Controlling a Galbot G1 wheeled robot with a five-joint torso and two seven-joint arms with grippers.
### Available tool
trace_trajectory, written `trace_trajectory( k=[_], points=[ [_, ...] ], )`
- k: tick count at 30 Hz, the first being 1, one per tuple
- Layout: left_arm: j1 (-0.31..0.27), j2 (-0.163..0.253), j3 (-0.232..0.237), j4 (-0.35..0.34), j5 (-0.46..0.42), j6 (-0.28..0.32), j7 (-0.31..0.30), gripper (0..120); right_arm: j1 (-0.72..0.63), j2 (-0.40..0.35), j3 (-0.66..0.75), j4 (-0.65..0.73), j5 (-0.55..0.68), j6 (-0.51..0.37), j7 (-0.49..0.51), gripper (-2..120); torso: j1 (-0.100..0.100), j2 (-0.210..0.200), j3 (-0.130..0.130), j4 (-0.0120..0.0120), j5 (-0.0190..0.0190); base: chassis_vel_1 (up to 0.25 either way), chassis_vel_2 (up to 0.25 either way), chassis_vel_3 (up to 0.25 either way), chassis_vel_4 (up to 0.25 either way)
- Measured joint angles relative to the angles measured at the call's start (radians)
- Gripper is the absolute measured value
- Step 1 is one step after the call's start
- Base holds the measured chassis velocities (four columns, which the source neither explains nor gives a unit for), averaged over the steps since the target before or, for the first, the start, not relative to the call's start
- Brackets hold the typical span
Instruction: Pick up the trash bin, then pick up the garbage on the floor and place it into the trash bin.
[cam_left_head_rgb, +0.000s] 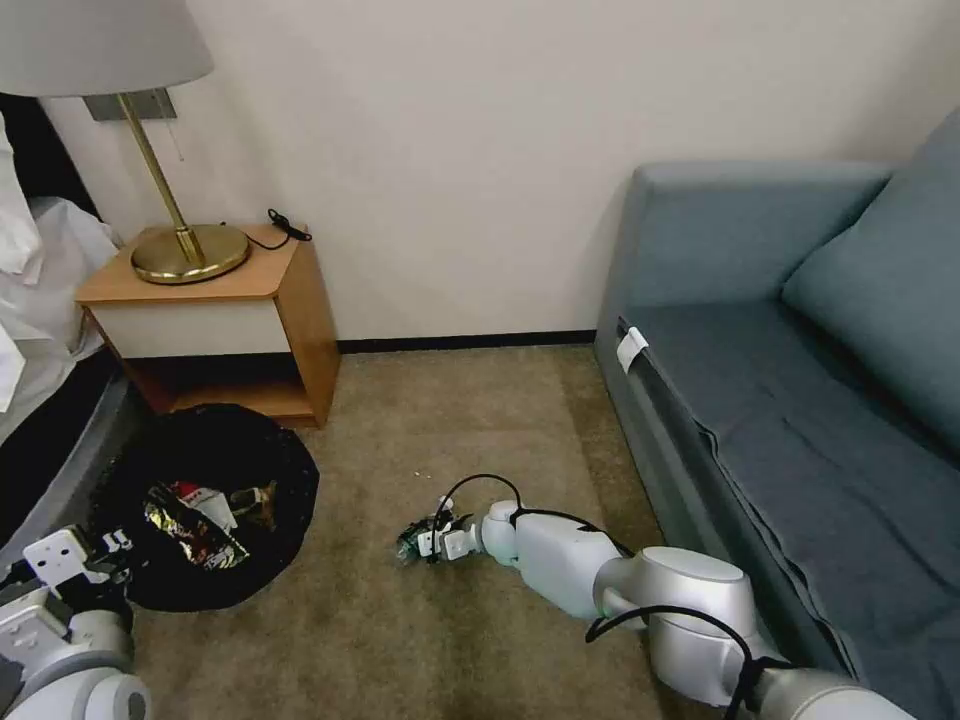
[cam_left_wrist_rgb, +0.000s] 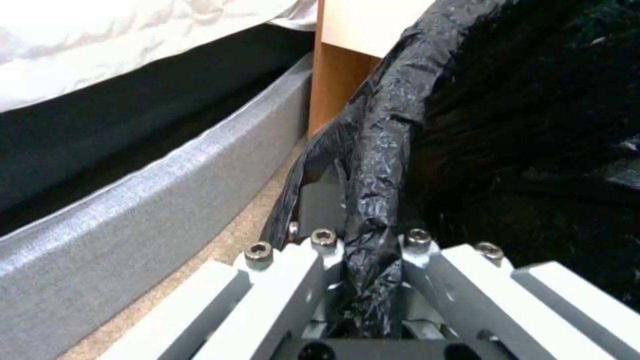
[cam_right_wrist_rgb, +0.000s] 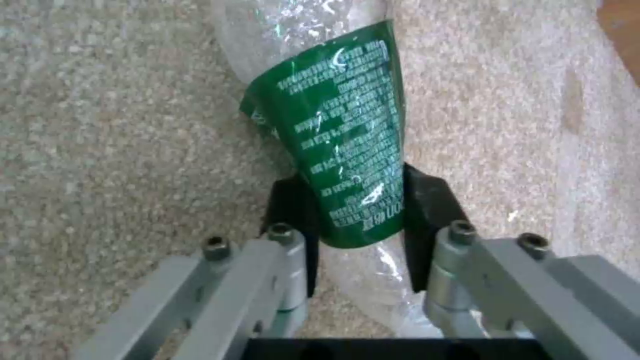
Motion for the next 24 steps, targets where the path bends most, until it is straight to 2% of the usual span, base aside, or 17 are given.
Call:
trace_trajectory(
  k=[4, 7, 9, 14, 19, 22, 24],
  points=[
    [-0.002, 0.000, 0.000, 0.005, 0.001, 0.000, 0.000, 2, -0.001, -0.002, 0.012, 0.026, -0.004, -0.003, -0.007, 18, 0.000, 0.000, 0.000, -0.0006, -0.0010, 0.000, 0.000, 0.000, 0.000],
    [-0.003, 0.000, 0.000, 0.006, 0.001, 0.000, 0.001, 2, 0.008, -0.002, 0.000, 0.078, 0.028, -0.027, -0.024, 16, 0.000, 0.000, 0.001, -0.0001, -0.0005, 0.000, 0.000, 0.000, 0.000],
    [-0.004, 0.000, -0.001, 0.007, 0.001, 0.000, 0.001, 2, 0.031, -0.001, -0.017, 0.136, 0.097, -0.052, -0.030, 16, 0.000, 0.000, 0.000, 0.0003, -0.0004, 0.000, 0.000, 0.000, 0.000],
    [-0.008, 0.000, 0.001, 0.015, 0.001, 0.002, 0.001, 2, 0.053, -0.007, -0.020, 0.196, 0.136, -0.056, -0.039, 16, 0.000, 0.000, 0.000, 0.0003, -0.0003, 0.000, 0.000, 0.000, 0.000],
    [-0.013, 0.000, 0.003, 0.034, 0.003, 0.003, 0.001, 2, 0.075, -0.096, -0.004, 0.291, 0.159, -0.059, -0.054, 16, 0.000, 0.000, 0.000, 0.0002, -0.0002, 0.000, 0.000, 0.000, 0.000],
    [-0.019, 0.000, 0.015, 0.058, 0.014, 0.004, 0.002, 2, 0.097, -0.196, 0.047, 0.385, 0.179, -0.058, -0.056, 16, 0.000, 0.000, 0.000, -0.0004, -0.0001, 0.000, 0.000, 0.000, 0.000],
    [-0.020, 0.000, 0.018, 0.064, 0.016, 0.004, 0.002, 2, 0.102, -0.219, 0.073, 0.406, 0.179, -0.050, -0.056, 16, 0.000, 0.000, 0.000, -0.0003, 0.0000, 0.000, 0.000, 0.000, 0.000]
  ],
)
